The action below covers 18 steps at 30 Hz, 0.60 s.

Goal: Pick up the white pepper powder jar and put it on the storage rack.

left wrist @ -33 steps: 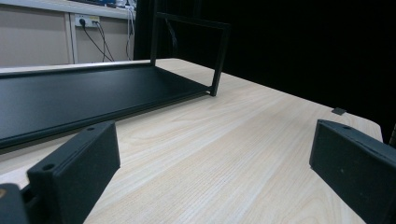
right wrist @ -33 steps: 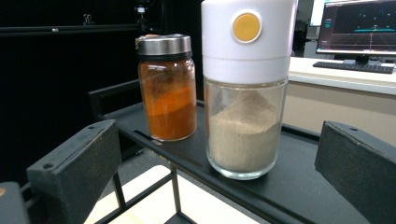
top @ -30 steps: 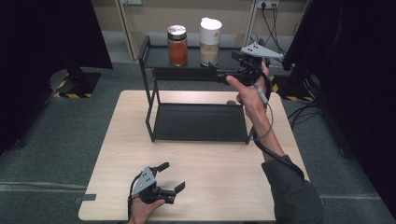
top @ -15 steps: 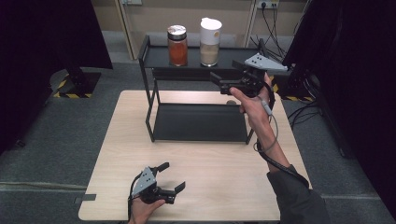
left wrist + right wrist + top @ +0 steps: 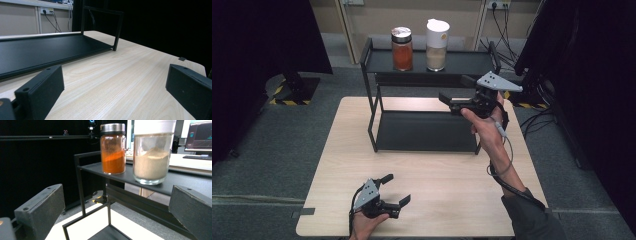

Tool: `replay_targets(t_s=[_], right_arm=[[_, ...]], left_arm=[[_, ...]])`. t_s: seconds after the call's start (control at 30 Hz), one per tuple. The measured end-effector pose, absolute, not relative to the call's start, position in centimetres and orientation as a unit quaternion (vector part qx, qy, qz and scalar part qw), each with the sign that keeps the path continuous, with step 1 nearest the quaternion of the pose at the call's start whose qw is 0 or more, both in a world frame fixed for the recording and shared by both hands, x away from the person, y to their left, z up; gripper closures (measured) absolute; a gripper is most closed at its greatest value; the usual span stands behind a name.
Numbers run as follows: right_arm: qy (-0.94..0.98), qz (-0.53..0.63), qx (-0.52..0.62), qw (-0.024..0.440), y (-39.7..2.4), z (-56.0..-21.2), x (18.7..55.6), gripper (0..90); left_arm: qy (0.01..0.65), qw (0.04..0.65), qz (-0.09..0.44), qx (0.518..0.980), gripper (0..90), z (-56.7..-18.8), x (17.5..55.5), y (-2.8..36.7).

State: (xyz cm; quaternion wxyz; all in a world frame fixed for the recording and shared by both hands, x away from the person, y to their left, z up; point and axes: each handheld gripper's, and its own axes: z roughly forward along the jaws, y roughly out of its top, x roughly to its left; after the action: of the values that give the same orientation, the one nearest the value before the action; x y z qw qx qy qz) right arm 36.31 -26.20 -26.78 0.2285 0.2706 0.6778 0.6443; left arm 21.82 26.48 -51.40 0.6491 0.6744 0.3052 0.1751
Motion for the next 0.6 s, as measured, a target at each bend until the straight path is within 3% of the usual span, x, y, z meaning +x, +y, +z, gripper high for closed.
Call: replay_targets(t_s=[0.6], right_arm=[[0.683,0.643,0.260,0.227,-27.3,-30.0,34.1,0.7]], left_arm=[[0.307,0.648,0.177,0.674,1.1,-51.4,21.8,26.5]])
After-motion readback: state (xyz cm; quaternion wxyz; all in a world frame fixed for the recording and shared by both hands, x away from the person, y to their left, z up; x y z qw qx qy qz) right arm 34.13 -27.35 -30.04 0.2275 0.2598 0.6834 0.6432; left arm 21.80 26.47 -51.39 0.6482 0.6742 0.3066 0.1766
